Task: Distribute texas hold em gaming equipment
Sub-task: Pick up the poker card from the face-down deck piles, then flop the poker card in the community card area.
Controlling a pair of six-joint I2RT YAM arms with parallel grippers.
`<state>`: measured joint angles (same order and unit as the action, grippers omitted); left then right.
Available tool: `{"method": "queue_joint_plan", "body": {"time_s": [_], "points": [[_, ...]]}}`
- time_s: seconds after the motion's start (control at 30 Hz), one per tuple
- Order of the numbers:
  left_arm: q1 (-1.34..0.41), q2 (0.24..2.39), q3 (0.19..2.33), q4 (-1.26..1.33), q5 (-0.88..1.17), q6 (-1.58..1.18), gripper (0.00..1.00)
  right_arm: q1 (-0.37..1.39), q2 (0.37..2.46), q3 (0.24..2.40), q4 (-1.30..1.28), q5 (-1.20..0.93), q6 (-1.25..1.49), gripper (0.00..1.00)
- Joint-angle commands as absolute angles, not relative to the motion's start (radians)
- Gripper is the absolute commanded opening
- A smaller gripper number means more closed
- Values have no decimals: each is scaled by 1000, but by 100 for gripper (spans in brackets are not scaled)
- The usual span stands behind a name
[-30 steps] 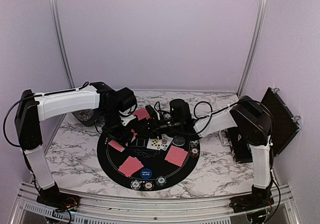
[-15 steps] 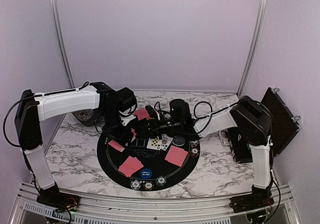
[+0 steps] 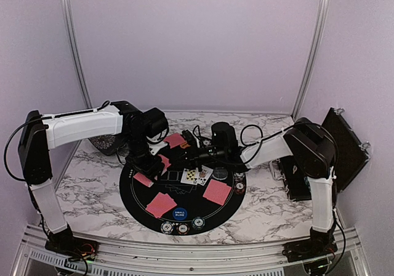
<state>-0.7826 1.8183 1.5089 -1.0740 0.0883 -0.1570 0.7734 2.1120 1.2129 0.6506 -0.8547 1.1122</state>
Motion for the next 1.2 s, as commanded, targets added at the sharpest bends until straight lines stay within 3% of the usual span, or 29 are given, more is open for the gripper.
{"method": "queue_joint_plan", "body": {"time_s": [0.0, 0.83, 1.0, 1.17], "points": [[-783, 1792, 1506, -1088, 81, -157, 57, 756, 2070, 1207, 675, -857, 1122, 0], [-732, 1736, 1412, -1052, 93, -178, 57, 642, 2009, 1143, 635, -843, 1073, 0], [-710, 1722, 1393, -1051, 92, -177, 57, 609, 1997, 1158, 526, -799, 933, 0], [-686, 1710, 1377, -1050, 94, -176, 57, 614, 1941, 1221, 295, -601, 614, 0]]}}
